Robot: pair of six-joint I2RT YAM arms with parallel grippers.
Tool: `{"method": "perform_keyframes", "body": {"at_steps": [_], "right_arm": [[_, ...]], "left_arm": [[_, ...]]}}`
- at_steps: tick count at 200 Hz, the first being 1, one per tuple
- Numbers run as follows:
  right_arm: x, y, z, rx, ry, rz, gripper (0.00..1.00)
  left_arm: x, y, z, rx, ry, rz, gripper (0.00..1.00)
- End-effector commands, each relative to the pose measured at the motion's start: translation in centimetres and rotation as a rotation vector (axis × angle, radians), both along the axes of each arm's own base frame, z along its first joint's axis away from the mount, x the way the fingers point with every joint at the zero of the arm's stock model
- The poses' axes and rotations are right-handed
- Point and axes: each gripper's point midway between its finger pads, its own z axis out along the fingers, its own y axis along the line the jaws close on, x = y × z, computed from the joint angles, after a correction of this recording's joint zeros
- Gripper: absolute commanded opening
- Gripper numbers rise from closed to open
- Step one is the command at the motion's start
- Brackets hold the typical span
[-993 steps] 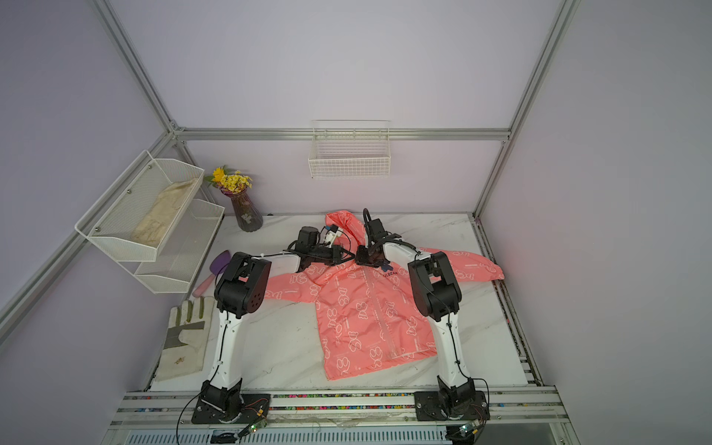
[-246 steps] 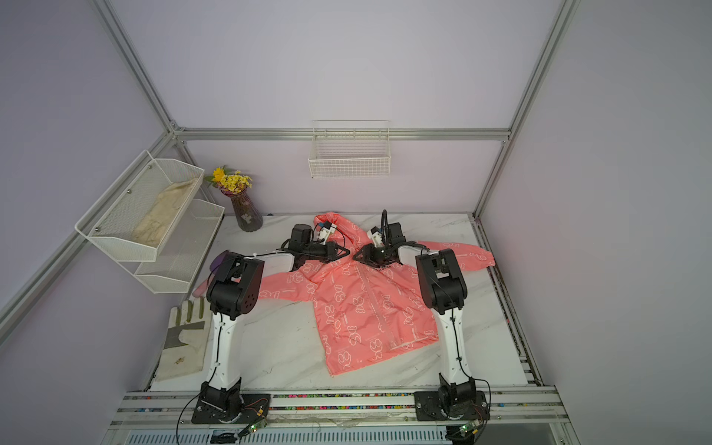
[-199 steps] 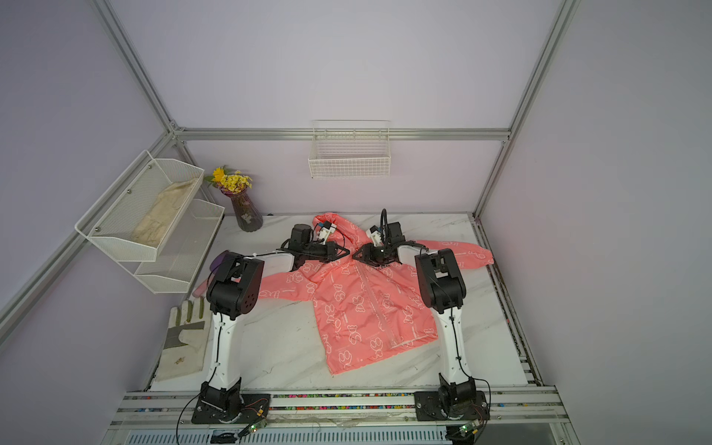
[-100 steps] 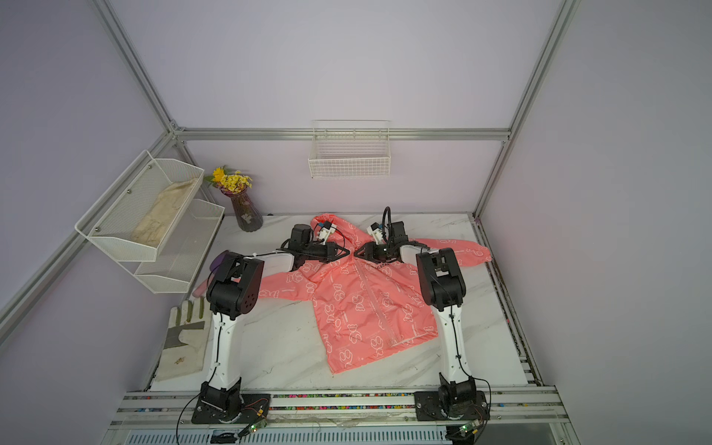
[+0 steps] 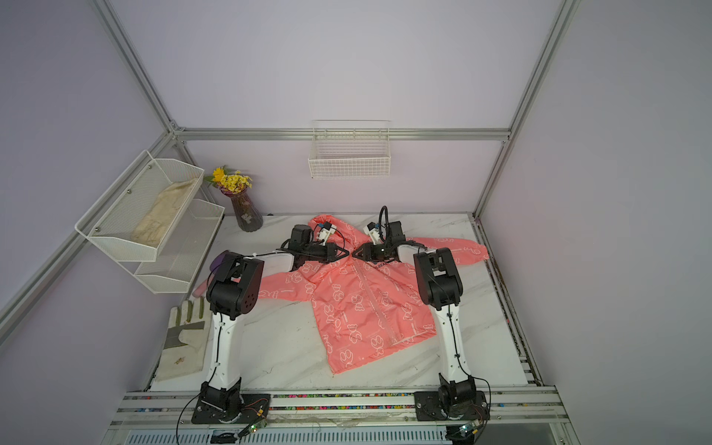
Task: Unzip the jacket
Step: Unzip the zipper on the jacket.
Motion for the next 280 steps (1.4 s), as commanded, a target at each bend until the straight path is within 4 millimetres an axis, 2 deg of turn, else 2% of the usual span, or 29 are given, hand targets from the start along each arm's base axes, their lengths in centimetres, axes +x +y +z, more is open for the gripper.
{"method": "perform_keyframes", "body": {"at_steps": [1, 59, 75, 95, 113, 139, 157, 196, 225, 280], "right_arm": [[0.1, 0.5, -0.6, -0.070, -0.046, 0.013, 0.43], [-0.1, 2.1, -0.3, -0.124, -0.083, 0.024, 0.34], [-0.3, 2.5, -0.2, -0.131, -0.090, 0.027, 0.34], [-0.6, 2.9, -0.6, -0.177, -0.105, 0.023, 0.39], [-0.8, 3.2, -0.8, -0.210, -0.120, 0.012, 0.38], [-0.5, 2.9, -0.9, -0.231, -0.125, -0.039, 0.25], [-0.6, 2.9, -0.8, -0.229, -0.117, -0.039, 0.21], [-1.1, 3.2, 0.9, -0.196, -0.106, -0.038, 0.14], [-1.8, 3.0, 2.0, -0.184, -0.071, -0.035, 0.13], [-2.9, 1.8, 2.2, -0.122, 0.061, -0.072, 0.08]], "left_arm": [[-0.4, -0.2, 2.8, -0.024, -0.063, -0.039, 0.00], [-0.3, -0.2, 2.6, -0.020, -0.063, -0.034, 0.00], [-0.3, 0.0, 2.7, -0.019, -0.064, -0.030, 0.00], [-0.3, 0.1, 2.7, -0.020, -0.068, -0.026, 0.00], [-0.2, 0.0, 2.8, -0.023, -0.071, -0.025, 0.00], [-0.2, 0.0, 2.8, -0.026, -0.069, -0.021, 0.00], [-0.2, 0.2, 2.9, -0.024, -0.069, -0.017, 0.00], [0.0, 0.5, 2.8, -0.016, -0.070, -0.004, 0.00], [0.2, 0.9, 2.5, 0.004, -0.071, 0.019, 0.00], [1.5, 2.6, 2.1, 0.054, -0.074, 0.111, 0.00]]}}
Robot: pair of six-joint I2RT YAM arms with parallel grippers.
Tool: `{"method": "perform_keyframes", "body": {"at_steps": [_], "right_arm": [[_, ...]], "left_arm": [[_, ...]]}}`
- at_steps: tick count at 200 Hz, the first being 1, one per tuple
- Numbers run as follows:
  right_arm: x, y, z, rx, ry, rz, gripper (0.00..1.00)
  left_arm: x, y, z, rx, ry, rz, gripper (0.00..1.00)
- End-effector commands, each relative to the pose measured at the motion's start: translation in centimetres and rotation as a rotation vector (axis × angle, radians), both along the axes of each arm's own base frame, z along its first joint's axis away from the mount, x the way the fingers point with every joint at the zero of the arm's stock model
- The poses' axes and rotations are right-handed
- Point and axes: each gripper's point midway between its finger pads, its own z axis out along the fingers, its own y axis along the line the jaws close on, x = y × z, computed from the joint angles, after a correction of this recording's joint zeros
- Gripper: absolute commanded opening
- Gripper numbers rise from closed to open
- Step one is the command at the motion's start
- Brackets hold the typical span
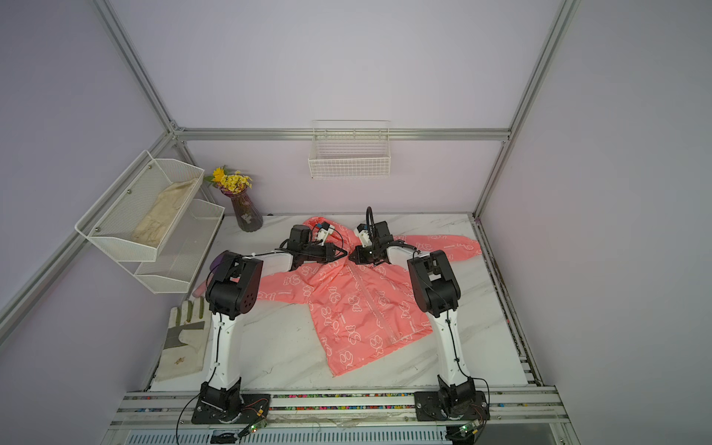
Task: Unzip the jacket
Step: Unzip the zipper on the jacket.
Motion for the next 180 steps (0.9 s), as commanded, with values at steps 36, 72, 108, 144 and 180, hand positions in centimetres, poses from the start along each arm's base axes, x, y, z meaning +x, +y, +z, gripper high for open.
{"method": "perform_keyframes", "body": {"at_steps": [36, 72, 108, 144, 180], "right_arm": [[-1.4, -0.9, 0.8, 0.099, 0.137, -0.027, 0.03], [-1.8, -1.0, -0.1, 0.108, 0.168, -0.033, 0.00], [-0.5, -0.9, -0.6, 0.115, 0.180, -0.067, 0.00], [0.5, -0.4, -0.3, 0.133, 0.171, -0.068, 0.00], [0.7, -0.4, 0.5, 0.144, 0.134, -0.059, 0.00]], "left_arm": [[1.7, 2.9, 2.6, 0.054, -0.079, 0.130, 0.00], [2.5, 4.6, 2.1, 0.104, -0.070, 0.200, 0.00], [2.9, 7.0, 2.5, 0.229, -0.100, 0.259, 0.57], [1.2, 6.8, 8.7, 0.283, -0.405, 0.124, 1.00], [-1.4, 5.0, 12.1, 0.290, -0.711, -0.125, 1.00]]}}
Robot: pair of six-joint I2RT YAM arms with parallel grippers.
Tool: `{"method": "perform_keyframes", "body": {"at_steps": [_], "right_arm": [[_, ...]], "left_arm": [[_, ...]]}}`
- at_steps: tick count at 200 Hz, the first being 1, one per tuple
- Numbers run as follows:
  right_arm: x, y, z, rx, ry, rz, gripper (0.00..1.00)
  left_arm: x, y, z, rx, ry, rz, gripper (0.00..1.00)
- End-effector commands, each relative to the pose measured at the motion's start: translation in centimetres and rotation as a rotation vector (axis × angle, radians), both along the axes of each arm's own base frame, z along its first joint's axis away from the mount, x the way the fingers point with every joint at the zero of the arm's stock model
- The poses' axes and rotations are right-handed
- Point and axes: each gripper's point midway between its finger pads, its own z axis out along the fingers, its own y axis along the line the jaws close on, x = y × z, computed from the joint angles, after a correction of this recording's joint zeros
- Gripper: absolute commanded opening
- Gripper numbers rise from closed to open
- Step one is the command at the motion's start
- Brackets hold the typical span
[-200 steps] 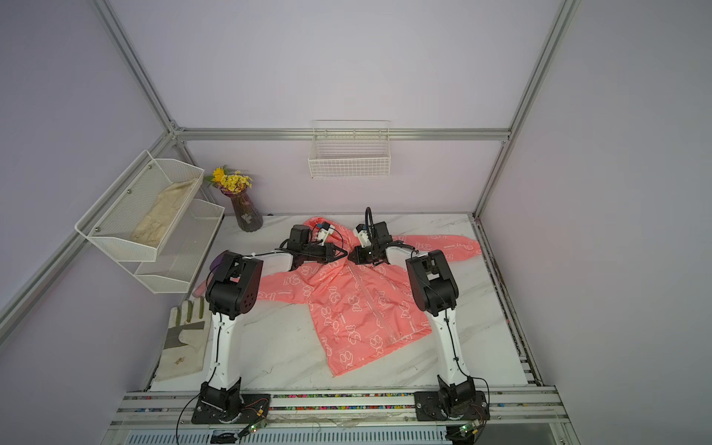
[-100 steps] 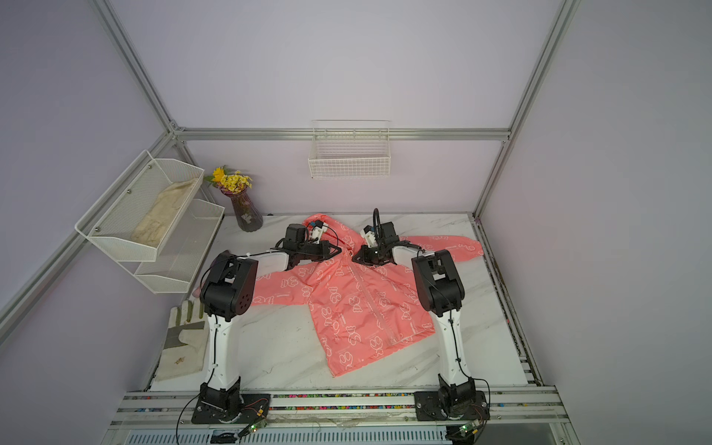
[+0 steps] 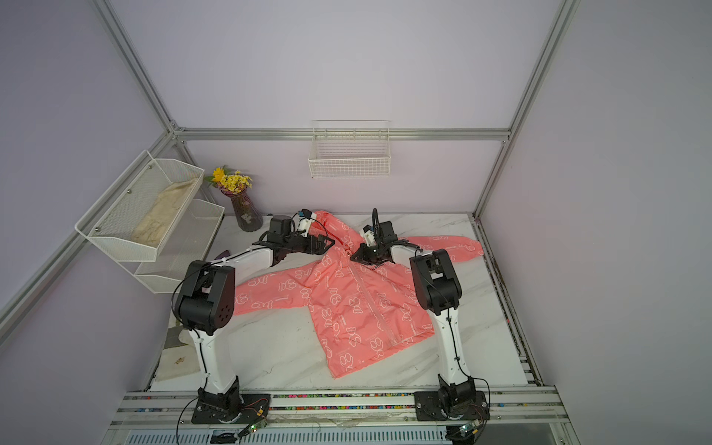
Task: Unzip the jacket
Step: Unzip the zipper on the jacket.
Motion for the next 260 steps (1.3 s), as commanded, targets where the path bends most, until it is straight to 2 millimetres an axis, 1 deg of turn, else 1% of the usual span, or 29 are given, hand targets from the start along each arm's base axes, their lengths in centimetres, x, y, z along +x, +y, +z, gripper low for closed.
{"method": "perform_keyframes", "body": {"at_steps": [1, 12, 20, 27, 29, 38, 42, 45, 52, 54, 56, 59, 64, 71, 74, 82, 91, 112, 124, 157, 184, 203, 228, 240, 260], "right_arm": [[0.6, 0.1, 0.9, 0.024, -0.036, 0.004, 0.00], [0.7, 0.1, 1.4, 0.030, -0.055, 0.006, 0.00], [0.6, 0.2, 1.6, 0.026, -0.070, 0.012, 0.00], [0.6, 0.0, 1.8, 0.021, -0.082, 0.015, 0.00], [0.6, 0.1, 1.9, 0.020, -0.086, 0.016, 0.00], [0.6, -0.1, 2.0, 0.008, -0.099, 0.020, 0.00], [0.5, -0.1, 2.1, 0.005, -0.106, 0.026, 0.00], [0.6, -0.1, 2.3, 0.003, -0.114, 0.030, 0.00], [0.5, -0.2, 2.3, -0.005, -0.125, 0.036, 0.00], [0.5, -0.1, 2.3, -0.007, -0.125, 0.038, 0.00], [0.5, -0.2, 2.4, -0.008, -0.127, 0.037, 0.00], [0.6, -0.2, 2.4, -0.011, -0.130, 0.037, 0.00], [0.6, -0.2, 2.4, -0.012, -0.135, 0.039, 0.00], [0.6, -0.2, 2.5, -0.017, -0.142, 0.044, 0.00], [0.6, -0.2, 2.5, -0.020, -0.145, 0.043, 0.00], [0.8, -0.3, 2.4, -0.025, -0.146, 0.038, 0.00], [0.7, -0.2, 2.4, -0.023, -0.146, 0.044, 0.00], [0.8, -0.2, 2.3, -0.020, -0.146, 0.045, 0.00], [0.8, -0.1, 2.3, -0.021, -0.147, 0.049, 0.00], [0.7, 0.0, 2.4, -0.017, -0.150, 0.065, 0.00], [0.6, 0.1, 2.3, -0.012, -0.148, 0.073, 0.00], [0.4, 0.1, 2.2, -0.018, -0.143, 0.079, 0.00], [0.1, 0.1, 2.4, -0.020, -0.148, 0.091, 0.00], [0.0, 0.2, 2.6, -0.018, -0.150, 0.096, 0.00], [-0.3, 0.3, 2.6, -0.022, -0.151, 0.109, 0.00]], "left_arm": [[-2.1, -1.7, 3.6, 0.086, -0.283, -0.254, 1.00], [-3.1, -2.4, 3.1, 0.125, -0.308, -0.377, 1.00], [-4.4, -3.0, 2.2, 0.147, -0.301, -0.490, 1.00], [-4.5, -3.2, 2.1, 0.164, -0.305, -0.533, 1.00], [-4.7, -3.2, 1.7, 0.169, -0.291, -0.546, 0.99], [-4.6, -3.5, 1.9, 0.184, -0.296, -0.605, 0.94], [-4.7, -3.5, 1.8, 0.190, -0.284, -0.631, 0.89], [-4.8, -3.6, 1.7, 0.191, -0.271, -0.648, 0.82], [-4.3, -3.7, 1.6, 0.205, -0.260, -0.678, 0.57], [-4.2, -3.8, 1.5, 0.207, -0.253, -0.687, 0.51], [-4.2, -3.8, 1.5, 0.210, -0.243, -0.694, 0.47], [-4.3, -3.8, 1.0, 0.209, -0.216, -0.708, 0.45], [-3.8, -3.9, 1.0, 0.215, -0.208, -0.718, 0.48], [-3.5, -4.1, 0.6, 0.230, -0.194, -0.727, 0.59], [-3.4, -4.2, 0.3, 0.239, -0.190, -0.732, 0.62], [-3.2, -4.5, -0.4, 0.270, -0.193, -0.743, 0.65], [-3.0, -5.0, -1.3, 0.307, -0.204, -0.758, 0.68], [-2.7, -5.9, -2.7, 0.347, -0.209, -0.776, 0.68], [-2.1, -5.9, -3.5, 0.353, -0.195, -0.768, 0.67], [-1.3, -6.3, -5.7, 0.413, -0.173, -0.761, 0.60], [0.2, -6.3, -7.2, 0.467, -0.159, -0.720, 0.56], [1.2, -6.0, -7.6, 0.498, -0.163, -0.689, 0.56], [2.5, -6.1, -7.3, 0.515, -0.192, -0.648, 0.60], [2.9, -6.2, -7.2, 0.520, -0.209, -0.640, 0.62], [3.4, -6.1, -7.3, 0.543, -0.224, -0.634, 0.63]]}}
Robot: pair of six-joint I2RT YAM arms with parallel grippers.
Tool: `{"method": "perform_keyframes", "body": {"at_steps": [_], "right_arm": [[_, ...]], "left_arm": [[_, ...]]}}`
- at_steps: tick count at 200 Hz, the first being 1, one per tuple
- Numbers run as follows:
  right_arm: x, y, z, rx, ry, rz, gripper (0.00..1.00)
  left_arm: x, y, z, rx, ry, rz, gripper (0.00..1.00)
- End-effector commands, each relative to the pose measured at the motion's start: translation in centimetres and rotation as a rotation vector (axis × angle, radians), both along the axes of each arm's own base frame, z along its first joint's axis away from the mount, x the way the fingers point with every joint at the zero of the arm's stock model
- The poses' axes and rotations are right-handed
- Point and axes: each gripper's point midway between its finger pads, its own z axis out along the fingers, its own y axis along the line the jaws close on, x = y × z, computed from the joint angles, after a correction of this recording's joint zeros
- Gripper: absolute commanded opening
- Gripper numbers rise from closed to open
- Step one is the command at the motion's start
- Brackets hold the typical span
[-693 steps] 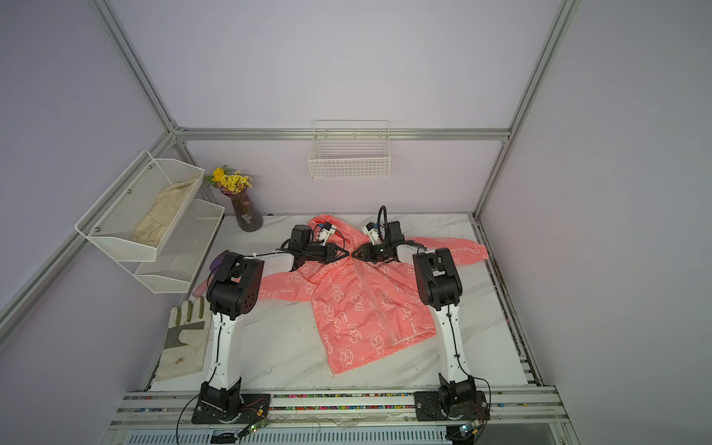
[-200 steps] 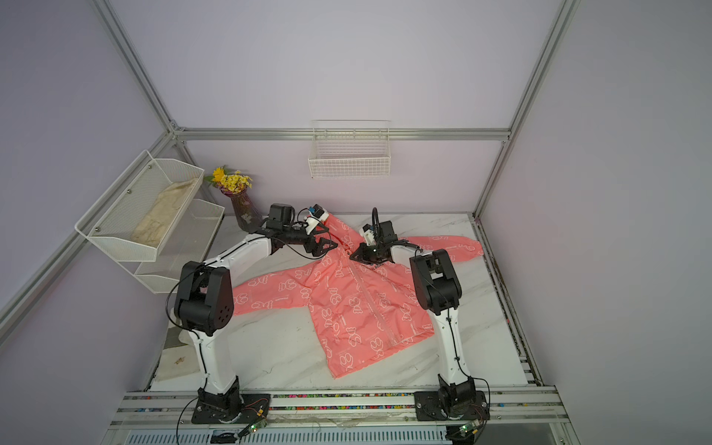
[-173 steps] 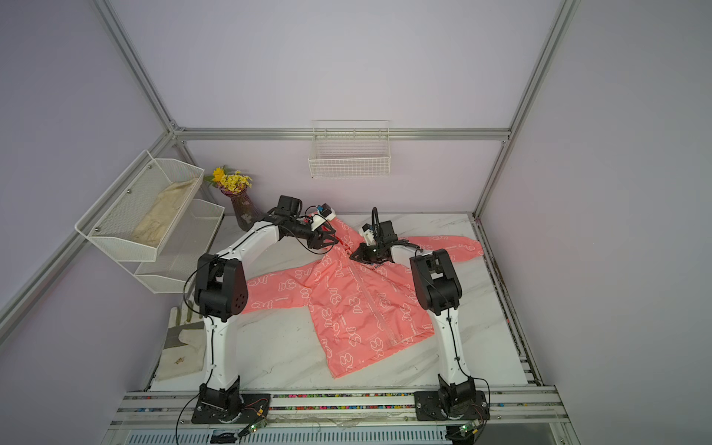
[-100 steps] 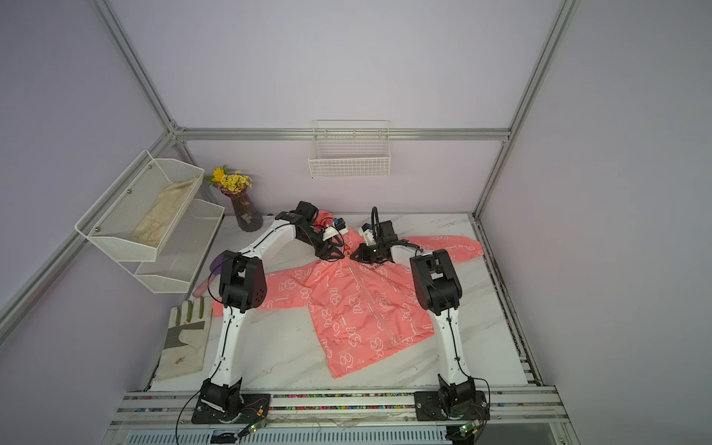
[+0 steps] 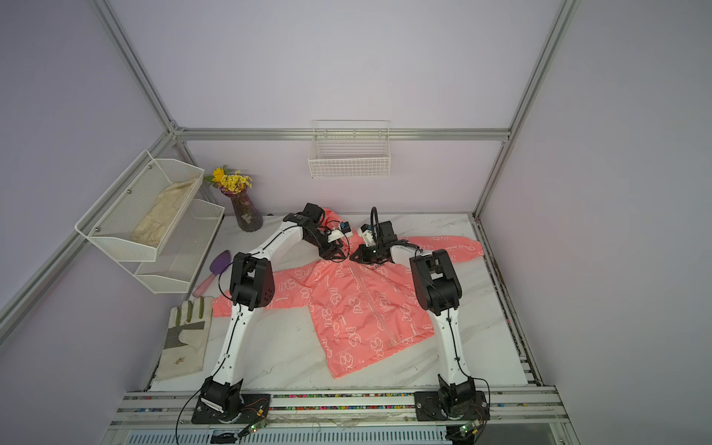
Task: Unzip the jacket
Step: Unzip the zipper on the jacket.
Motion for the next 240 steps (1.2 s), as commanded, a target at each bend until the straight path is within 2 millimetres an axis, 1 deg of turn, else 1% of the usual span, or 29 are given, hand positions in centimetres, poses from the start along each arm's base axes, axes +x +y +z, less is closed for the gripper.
{"method": "perform_keyframes", "body": {"at_steps": [1, 25, 48, 60, 87, 103, 128, 163, 200, 240], "right_arm": [[-0.3, 0.3, 2.4, 0.011, -0.049, 0.040, 0.00], [-0.6, 0.5, 2.9, 0.012, -0.070, 0.051, 0.00], [-0.4, 0.7, 3.4, 0.018, -0.080, 0.053, 0.00], [-0.3, 0.7, 3.6, 0.020, -0.086, 0.054, 0.00], [-0.3, 0.9, 4.1, 0.034, -0.089, 0.063, 0.00], [-0.4, 1.0, 4.3, 0.041, -0.087, 0.068, 0.00], [-0.5, 0.9, 4.4, 0.041, -0.090, 0.070, 0.00], [-0.6, 1.0, 5.1, 0.045, -0.100, 0.074, 0.00], [-0.7, 0.9, 5.7, 0.040, -0.109, 0.076, 0.00], [-0.9, 1.0, 5.9, 0.044, -0.109, 0.084, 0.00]], "left_arm": [[2.1, -0.3, 1.9, -0.007, -0.101, 0.014, 0.63], [1.9, -0.5, 2.1, -0.011, -0.108, -0.005, 0.56], [0.9, -0.9, 2.0, -0.019, -0.109, -0.051, 0.52], [0.5, -1.0, 2.0, -0.025, -0.107, -0.068, 0.48], [0.0, -1.5, 1.7, -0.024, -0.104, -0.095, 0.45], [-0.2, -1.7, 1.2, -0.010, -0.099, -0.104, 0.44], [-0.4, -1.5, 0.5, 0.007, -0.086, -0.106, 0.42], [-0.6, -1.5, 0.4, 0.006, -0.076, -0.108, 0.32], [-0.6, -1.0, 0.0, 0.024, -0.065, -0.093, 0.32], [-1.0, -0.9, 0.3, 0.013, -0.053, -0.096, 0.31]]}}
